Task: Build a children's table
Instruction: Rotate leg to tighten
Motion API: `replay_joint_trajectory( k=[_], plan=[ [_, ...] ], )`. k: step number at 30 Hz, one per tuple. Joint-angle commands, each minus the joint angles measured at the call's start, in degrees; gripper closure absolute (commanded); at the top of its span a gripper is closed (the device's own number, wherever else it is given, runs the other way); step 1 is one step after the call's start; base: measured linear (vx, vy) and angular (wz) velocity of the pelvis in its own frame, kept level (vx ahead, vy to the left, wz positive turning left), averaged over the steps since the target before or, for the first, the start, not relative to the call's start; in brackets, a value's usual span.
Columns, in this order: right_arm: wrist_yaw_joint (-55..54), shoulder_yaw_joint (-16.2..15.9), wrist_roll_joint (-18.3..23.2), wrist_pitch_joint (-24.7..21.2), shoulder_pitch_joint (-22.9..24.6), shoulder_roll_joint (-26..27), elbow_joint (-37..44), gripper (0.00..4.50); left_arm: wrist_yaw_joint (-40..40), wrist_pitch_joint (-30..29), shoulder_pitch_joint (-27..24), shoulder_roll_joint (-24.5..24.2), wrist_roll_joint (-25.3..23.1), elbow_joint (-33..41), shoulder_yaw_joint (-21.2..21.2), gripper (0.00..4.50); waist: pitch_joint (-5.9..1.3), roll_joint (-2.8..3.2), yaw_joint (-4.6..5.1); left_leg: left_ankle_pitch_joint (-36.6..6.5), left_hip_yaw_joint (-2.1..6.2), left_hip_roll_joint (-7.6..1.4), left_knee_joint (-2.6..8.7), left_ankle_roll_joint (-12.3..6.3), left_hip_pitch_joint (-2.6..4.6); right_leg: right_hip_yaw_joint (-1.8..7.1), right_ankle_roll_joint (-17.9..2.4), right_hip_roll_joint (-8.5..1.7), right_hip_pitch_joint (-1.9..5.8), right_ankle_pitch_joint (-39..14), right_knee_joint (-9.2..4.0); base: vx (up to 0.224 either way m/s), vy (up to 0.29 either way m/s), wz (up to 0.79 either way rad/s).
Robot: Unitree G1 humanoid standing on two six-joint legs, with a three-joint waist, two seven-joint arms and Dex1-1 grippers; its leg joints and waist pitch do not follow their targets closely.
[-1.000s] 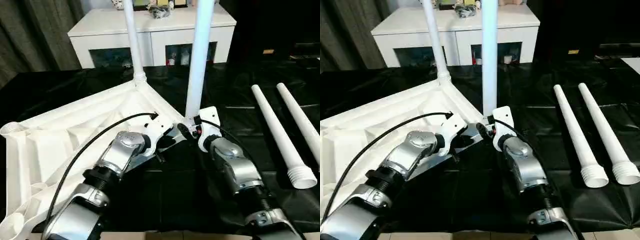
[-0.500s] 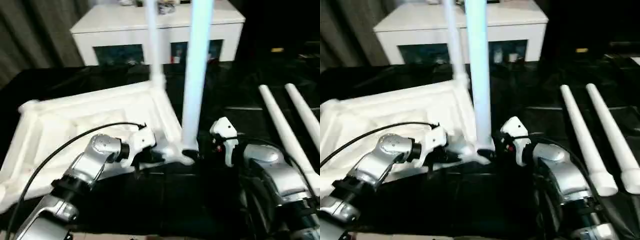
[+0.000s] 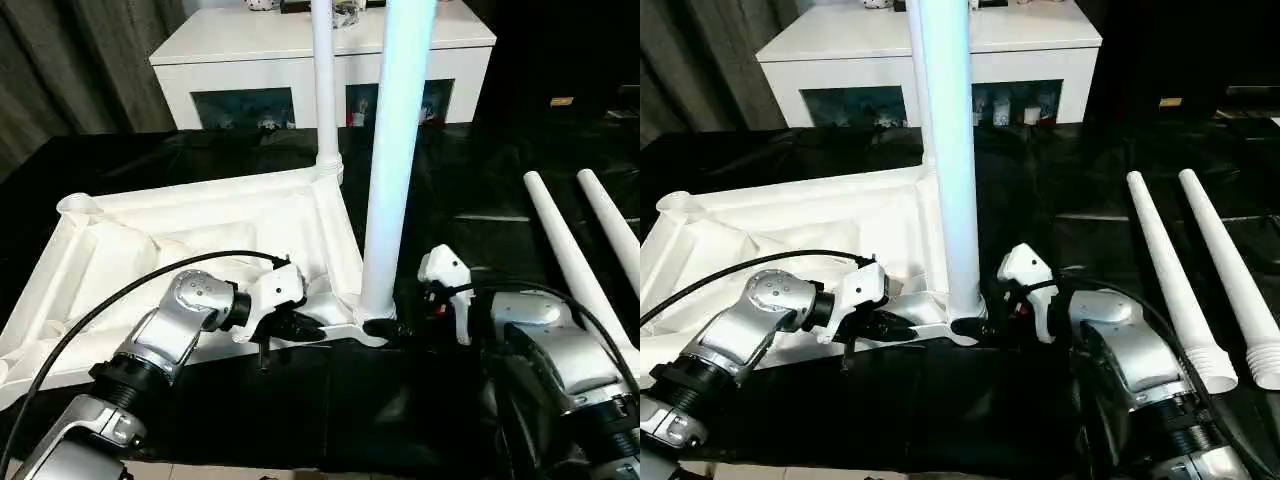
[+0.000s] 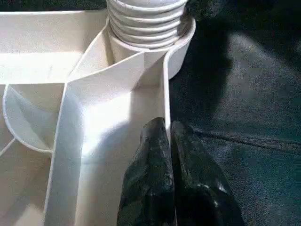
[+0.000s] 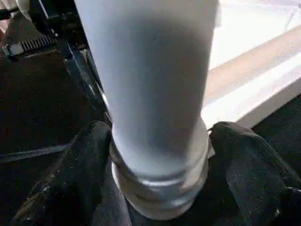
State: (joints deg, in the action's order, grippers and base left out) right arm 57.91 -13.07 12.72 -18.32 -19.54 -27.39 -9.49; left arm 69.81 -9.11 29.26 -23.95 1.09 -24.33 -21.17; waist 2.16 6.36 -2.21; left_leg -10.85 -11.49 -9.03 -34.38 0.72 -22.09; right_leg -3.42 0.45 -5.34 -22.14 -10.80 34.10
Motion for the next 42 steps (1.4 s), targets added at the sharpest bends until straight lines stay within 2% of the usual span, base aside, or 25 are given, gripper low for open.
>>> replay_joint_trajectory(
  k=[1,8,13,14,15,16,17,19,20,21,23,24,25,26,28,29,32,34,35,36,37,38,39,42],
  plan=[
    [0.5,-0.6,-0.1,0.2,-0.8,0.4,0.2,1.18,1.6,-0.1,-0.7,-0.8,-0.6,0.6,-1.0,4.5,-3.37,-0.54,-0.1,-15.2,2.16,-4.28,4.65,-2.34,1.39,2.29,-15.4,-3.67,1.89,-8.6,-3.45,0.0,0.0,0.0],
    [1.7,-1.1,0.3,0.3,-0.2,0.9,0.5,1.81,1.9,-0.1,-0.6,-1.0,-0.6,0.6,-1.3,4.5,-3.44,-0.65,-0.04,-14.8,2.16,-4.26,4.63,-2.33,1.31,2.28,-15.5,-3.64,1.99,-7.4,-3.32,0.0,0.0,0.0],
    [-2.1,-0.3,-0.8,1.0,-0.1,2.7,-1.9,1.86,1.0,-0.5,-0.7,-0.6,-1.0,0.3,-1.5,4.5,-3.37,-0.52,0.06,-15.3,2.17,-4.19,4.66,-2.17,1.3,2.27,-15.5,-3.66,1.97,-8.2,-3.4,0.0,0.0,0.0],
    [-5.0,0.3,-1.9,1.4,-0.7,3.7,-3.8,1.86,0.2,-0.7,-0.6,-0.2,-1.4,-0.3,-1.5,4.5,-3.35,-0.38,0.19,-15.7,2.12,-4.18,4.67,-1.99,1.33,2.3,-15.6,-3.62,1.71,-8.7,-3.41,0.0,0.0,0.0],
    [-11.5,1.6,-4.1,2.2,-2.0,5.9,-7.8,1.86,-3.0,-1.3,0.0,1.1,-2.4,-2.2,-1.2,4.5,-3.11,-0.45,0.45,-17.3,2.21,-4.08,4.82,-1.19,1.27,2.32,-15.3,-3.7,1.76,-10.7,-3.64,0.0,0.0,0.0],
    [-11.5,1.6,-4.1,2.2,-2.0,5.9,-7.8,1.86,-3.0,-1.3,0.0,1.1,-2.4,-2.2,-1.2,4.5,-2.97,-0.54,0.8,-18.2,2.23,-3.94,4.9,-0.6,1.18,2.24,-15.0,-3.64,1.73,-12.2,-3.78,0.0,0.0,0.0],
    [-18.2,3.8,-4.5,1.3,-3.2,8.8,-11.0,1.87,-7.9,-2.4,1.3,3.4,-3.2,-5.0,-0.2,4.5,-2.78,-0.51,1.25,-21.2,2.44,-3.8,5.01,0.84,1.53,2.23,-13.6,-3.77,1.54,-17.9,-4.29,0.0,0.0,0.0],
    [-23.4,5.2,-4.9,0.2,-3.9,11.1,-13.0,1.87,-12.4,-3.4,2.6,5.5,-4.0,-7.5,0.6,4.5,-2.7,-0.55,1.56,-23.3,2.62,-3.75,5.12,1.74,1.84,2.18,-12.7,-3.69,1.38,-20.9,-4.62,0.0,0.0,0.0],
    [-25.5,5.5,-5.3,0.0,-4.2,11.9,-13.7,1.87,-14.4,-3.8,3.2,6.4,-4.4,-8.5,0.8,4.5,-2.5,-0.46,1.9,-24.9,2.7,-3.7,5.19,2.48,2.02,2.22,-12.0,-3.64,1.0,-22.9,-4.92,0.0,0.0,0.0],
    [-26.9,5.6,-5.7,-0.2,-4.5,12.4,-14.3,1.87,-15.4,-4.2,3.5,6.9,-4.5,-9.1,1.0,4.5,-2.54,-0.52,2.19,-25.8,2.96,-3.76,5.31,2.87,1.86,2.16,-11.3,-3.68,1.24,-23.4,-4.93,0.0,0.0,0.0],
    [-33.5,5.8,-7.8,-1.5,-5.6,14.6,-16.7,1.87,-20.7,-6.2,5.2,9.4,-5.0,-11.6,2.0,4.5,-2.49,-0.48,2.5,-27.2,2.96,-3.67,5.36,3.17,1.98,2.14,-10.9,-3.54,0.96,-23.9,-5.08,0.0,0.0,0.0],
    [-40.2,6.0,-9.9,-2.7,-6.9,16.7,-19.5,1.87,-25.1,-8.2,6.7,12.0,-5.1,-13.8,3.1,4.5,-2.33,-0.56,2.86,-27.5,2.86,-3.51,5.3,3.42,1.94,2.15,-10.9,-3.54,0.78,-24.6,-5.22,0.0,0.0,0.0],
    [-42.9,6.3,-10.7,-3.0,-7.5,17.5,-20.7,1.87,-26.5,-9.0,7.3,13.0,-5.1,-14.7,3.6,4.5,-2.37,-0.47,2.82,-27.8,3.01,-3.37,5.29,3.62,2.04,2.08,-10.6,-3.62,0.75,-25.4,-5.31,0.0,0.0,0.0],
    [-48.5,8.1,-10.5,-3.4,-8.8,20.2,-23.2,1.87,-30.5,-9.8,8.7,15.1,-5.2,-17.0,4.7,4.5,-2.37,-0.75,3.14,-28.6,3.08,-3.24,5.21,3.48,2.17,2.0,-9.9,-3.64,0.65,-27.5,-5.6,0.0,0.0,0.0],
    [-50.6,8.8,-10.0,-3.5,-9.5,21.6,-24.3,1.87,-31.9,-10.0,9.3,15.9,-5.7,-18.1,4.7,4.5,-2.35,-0.67,3.27,-28.9,3.2,-3.21,5.11,2.98,2.26,2.04,-8.9,-3.82,0.45,-29.3,-6.11,0.0,0.0,0.0],
    [-52.3,8.9,-9.9,-3.6,-10.7,23.6,-25.9,1.87,-33.6,-10.0,10.3,17.0,-6.5,-19.7,4.6,4.5,-2.36,-0.71,3.53,-29.1,3.36,-3.27,5.33,2.51,1.92,1.9,-8.3,-3.68,0.6,-29.2,-6.1,0.0,0.0,0.0],
    [-52.1,7.8,-10.2,-1.1,-11.6,25.2,-27.1,1.87,-34.2,-8.9,11.2,17.8,-7.4,-21.8,3.9,4.5,-2.31,-0.61,3.67,-30.7,3.34,-3.19,5.31,2.48,2.18,1.78,-7.9,-3.69,0.29,-29.6,-6.41,0.0,0.0,0.0],
    [-50.0,7.5,-9.6,0.3,-11.6,25.4,-26.3,1.87,-33.5,-8.4,11.3,17.7,-7.3,-21.9,3.7,4.5,-2.23,-0.41,3.76,-31.8,3.45,-3.22,5.5,2.28,2.16,1.61,-7.6,-3.67,0.4,-29.7,-6.54,0.0,0.0,0.0],
    [-48.8,7.5,-9.2,0.9,-11.6,25.5,-26.0,1.32,-33.2,-8.3,11.3,17.6,-7.4,-22.0,3.6,4.5,-2.26,-0.48,3.79,-32.4,3.56,-3.36,5.66,2.38,2.2,1.52,-7.5,-3.67,0.5,-29.3,-6.52,0.0,0.0,0.0],
    [-46.7,7.0,-9.0,1.2,-11.4,25.2,-25.1,1.18,-32.4,-7.7,11.2,17.2,-7.5,-21.8,3.2,4.5,-2.33,-0.46,3.83,-32.4,3.56,-3.37,5.74,2.39,2.16,1.49,-7.5,-3.64,0.59,-28.7,-6.49,0.0,0.0,0.0],
    [-44.9,6.4,-9.2,1.7,-11.3,24.5,-24.2,1.15,-31.7,-7.4,11.0,16.9,-7.6,-21.4,2.9,4.5,-2.53,-0.58,3.78,-31.2,3.59,-3.5,5.92,2.19,1.84,1.58,-7.9,-3.68,0.93,-26.3,-6.24,0.0,0.0,0.0],
    [-43.7,6.0,-9.3,1.9,-11.2,23.8,-23.3,1.08,-30.8,-7.3,10.8,16.4,-7.8,-21.1,2.6,4.5,-2.67,-0.49,3.59,-29.6,3.48,-3.61,5.95,1.96,1.63,1.76,-8.7,-3.73,1.04,-23.2,-6.0,0.0,0.0,0.0],
    [-41.9,5.6,-9.1,2.0,-11.0,22.9,-22.4,0.96,-29.5,-6.4,10.5,15.7,-8.1,-20.6,2.0,4.5,-2.81,-0.68,3.52,-28.0,3.28,-3.64,5.88,1.63,1.49,1.86,-9.8,-3.76,1.12,-20.6,-5.74,0.0,0.0,0.0],
    [-35.7,4.3,-8.2,2.4,-10.0,19.4,-19.1,0.7,-25.7,-4.9,9.3,13.8,-8.2,-18.6,0.8,4.5,-2.97,-0.74,3.01,-24.3,2.92,-3.73,5.62,-0.17,1.1,1.96,-11.2,-3.92,1.5,-16.3,-5.39,0.0,0.0,0.0]
  ],
)
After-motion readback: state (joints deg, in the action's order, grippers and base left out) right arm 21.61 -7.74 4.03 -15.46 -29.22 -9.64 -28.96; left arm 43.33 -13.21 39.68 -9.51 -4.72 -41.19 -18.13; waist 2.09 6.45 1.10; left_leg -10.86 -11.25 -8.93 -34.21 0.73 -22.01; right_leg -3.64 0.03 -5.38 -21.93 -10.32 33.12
